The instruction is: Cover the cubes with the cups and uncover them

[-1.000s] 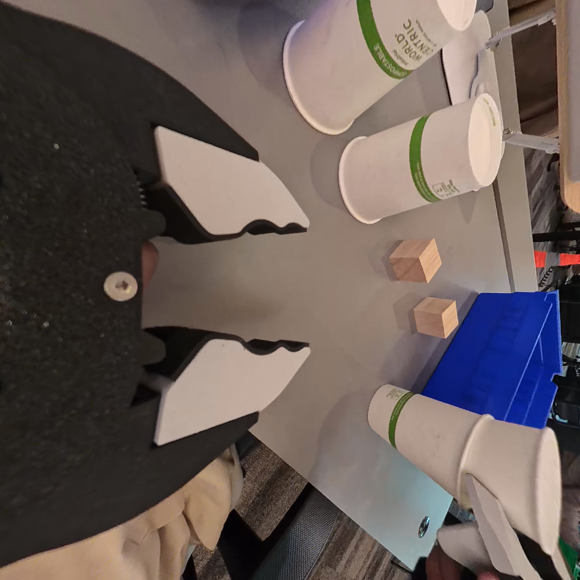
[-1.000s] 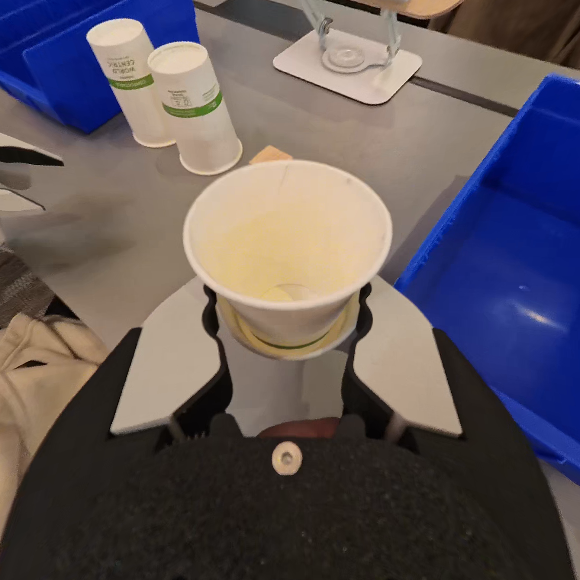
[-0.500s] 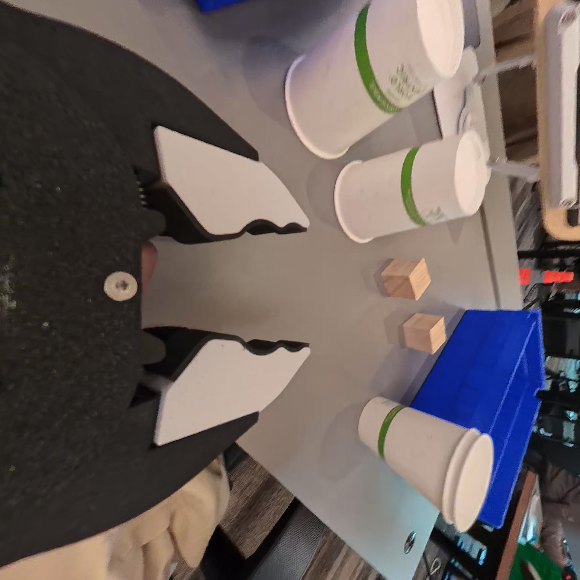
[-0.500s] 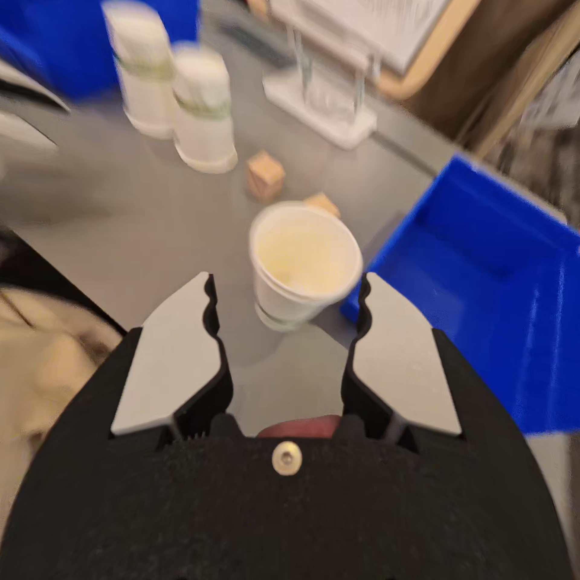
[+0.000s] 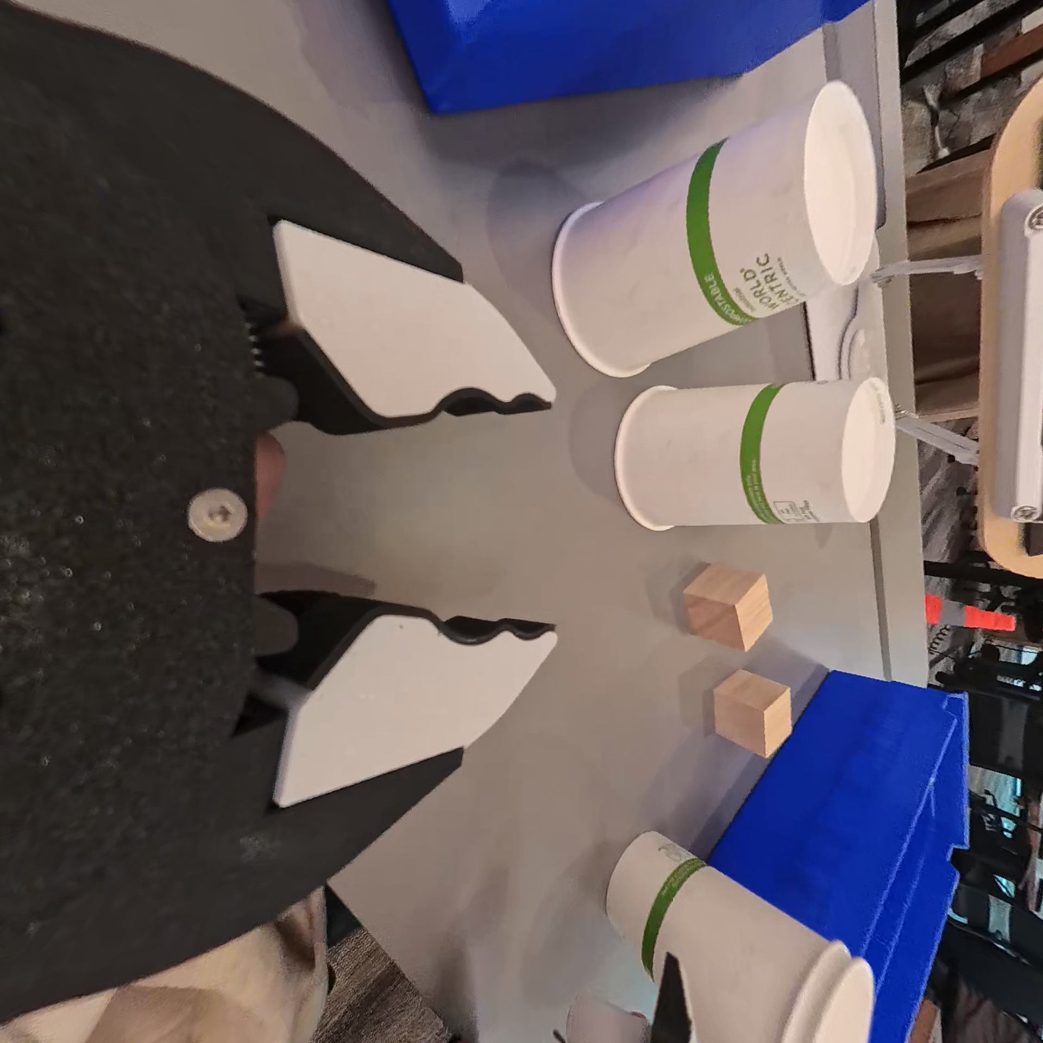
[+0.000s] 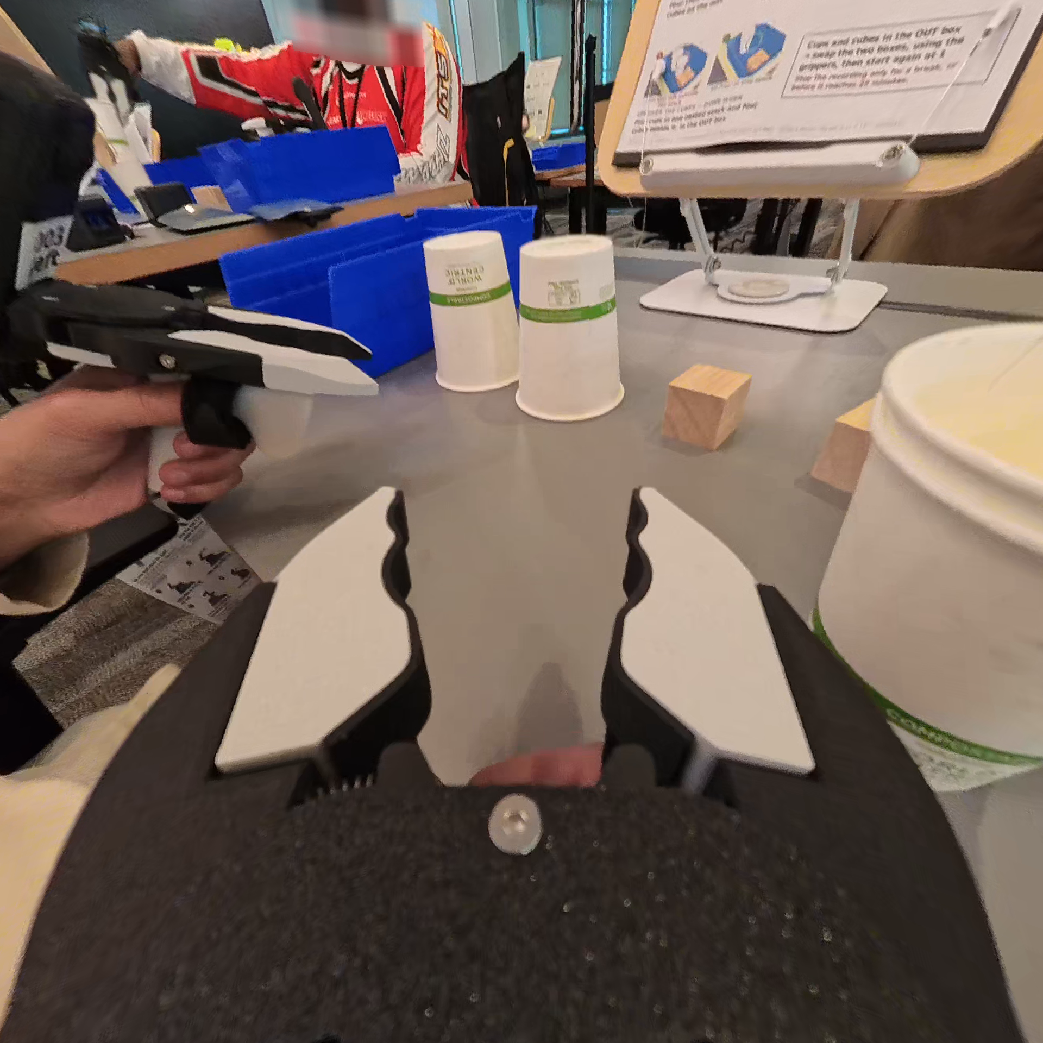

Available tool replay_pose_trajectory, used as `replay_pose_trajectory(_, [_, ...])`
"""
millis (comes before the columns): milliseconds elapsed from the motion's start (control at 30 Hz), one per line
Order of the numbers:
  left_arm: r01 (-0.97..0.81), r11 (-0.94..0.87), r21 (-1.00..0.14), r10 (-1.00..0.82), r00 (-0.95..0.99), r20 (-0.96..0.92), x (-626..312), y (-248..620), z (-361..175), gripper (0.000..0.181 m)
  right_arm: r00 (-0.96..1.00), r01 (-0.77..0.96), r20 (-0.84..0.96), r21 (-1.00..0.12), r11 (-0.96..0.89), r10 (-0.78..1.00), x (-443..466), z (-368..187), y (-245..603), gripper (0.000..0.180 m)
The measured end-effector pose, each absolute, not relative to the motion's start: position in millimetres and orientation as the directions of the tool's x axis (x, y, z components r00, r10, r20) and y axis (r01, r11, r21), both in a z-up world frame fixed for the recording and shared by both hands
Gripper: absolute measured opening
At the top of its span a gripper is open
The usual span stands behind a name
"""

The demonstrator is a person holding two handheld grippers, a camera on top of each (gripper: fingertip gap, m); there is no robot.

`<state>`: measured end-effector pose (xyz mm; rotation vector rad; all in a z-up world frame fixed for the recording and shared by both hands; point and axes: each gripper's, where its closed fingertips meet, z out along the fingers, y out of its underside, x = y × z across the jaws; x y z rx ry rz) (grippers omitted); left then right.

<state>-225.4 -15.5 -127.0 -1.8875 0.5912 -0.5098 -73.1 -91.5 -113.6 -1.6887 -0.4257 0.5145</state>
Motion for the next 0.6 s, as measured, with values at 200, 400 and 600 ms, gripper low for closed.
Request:
replay_pose_trajectory(200, [-0.25,-0.332,-0.91,-0.603,0.797,0.001,-204,10,-126,0.078,0.819,-0.01,-0.122,-0.98,-0.199,0.56,-74,-116,-92,0.074])
replay_pose_trajectory(400, [-0.291,-0.354,-0.889,-0.509,0.857,-0.078,-174,87,-122,0.085,0.809,-0.015,-0.115,-0.984,-0.176,0.576,-76,-109,-99,0.074])
replay_pose_trajectory(600, [-0.27,-0.381,-0.884,-0.429,0.899,-0.09,-155,132,-128,0.087,0.793,-0.031,-0.152,-0.977,-0.21,0.59,-78,-113,-100,0.073])
